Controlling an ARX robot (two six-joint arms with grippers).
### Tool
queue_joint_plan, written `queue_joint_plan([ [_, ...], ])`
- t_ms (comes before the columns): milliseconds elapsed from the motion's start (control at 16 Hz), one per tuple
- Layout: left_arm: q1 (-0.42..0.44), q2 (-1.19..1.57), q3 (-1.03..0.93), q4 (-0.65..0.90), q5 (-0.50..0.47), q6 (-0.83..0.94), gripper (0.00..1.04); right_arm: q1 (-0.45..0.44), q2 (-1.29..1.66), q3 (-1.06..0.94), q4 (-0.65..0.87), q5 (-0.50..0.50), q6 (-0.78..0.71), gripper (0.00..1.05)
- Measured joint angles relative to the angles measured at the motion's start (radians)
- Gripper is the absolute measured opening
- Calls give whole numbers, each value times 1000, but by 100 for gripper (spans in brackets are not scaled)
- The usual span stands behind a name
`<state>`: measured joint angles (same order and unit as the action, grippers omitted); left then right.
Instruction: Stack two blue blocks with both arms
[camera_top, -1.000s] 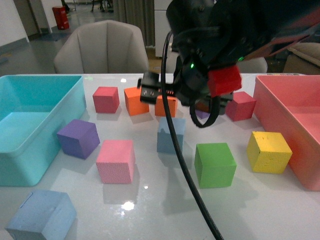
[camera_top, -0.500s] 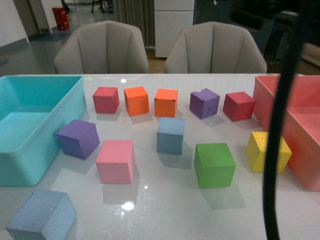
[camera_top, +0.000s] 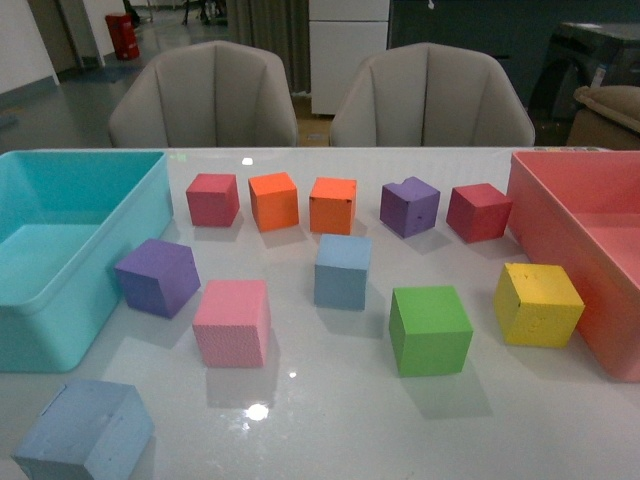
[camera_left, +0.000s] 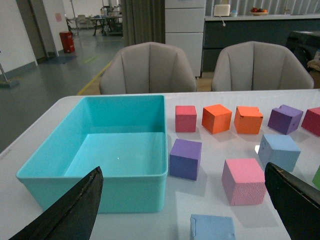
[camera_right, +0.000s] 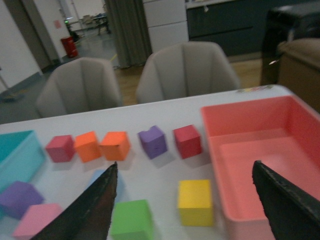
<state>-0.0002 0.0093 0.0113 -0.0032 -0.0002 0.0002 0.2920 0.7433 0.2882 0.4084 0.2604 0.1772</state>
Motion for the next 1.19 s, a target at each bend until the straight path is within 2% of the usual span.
queue_joint_plan([
  [375,0,0,0,0,0,0,98,-274,-334,-147,-206,-220,-133,50],
  [438,0,0,0,0,0,0,98,-283,-348,-153,-211,-224,-135,48],
  [500,0,0,0,0,0,0,98,-301,-396,-170,-218,-235,-145,40],
  [562,0,0,0,0,0,0,98,-294,-445,-174,-211,-261,-158,24],
  [625,0,0,0,0,0,0,98,-292,-492,-216,-237,-260,-171,2],
  [688,0,0,0,0,0,0,98,-292,-544,-235,-260,-261,-171,2],
  [750,0,0,0,0,0,0,98,-292,-699,-264,-410,-260,-171,2],
  [1062,0,0,0,0,0,0,98,-292,-739,-276,-412,-261,-172,2],
  [1125,0,0,0,0,0,0,98,-292,-739,-277,-412,-261,-172,13],
  [1188,0,0,0,0,0,0,98,-292,-739,-277,-412,-260,-172,17],
])
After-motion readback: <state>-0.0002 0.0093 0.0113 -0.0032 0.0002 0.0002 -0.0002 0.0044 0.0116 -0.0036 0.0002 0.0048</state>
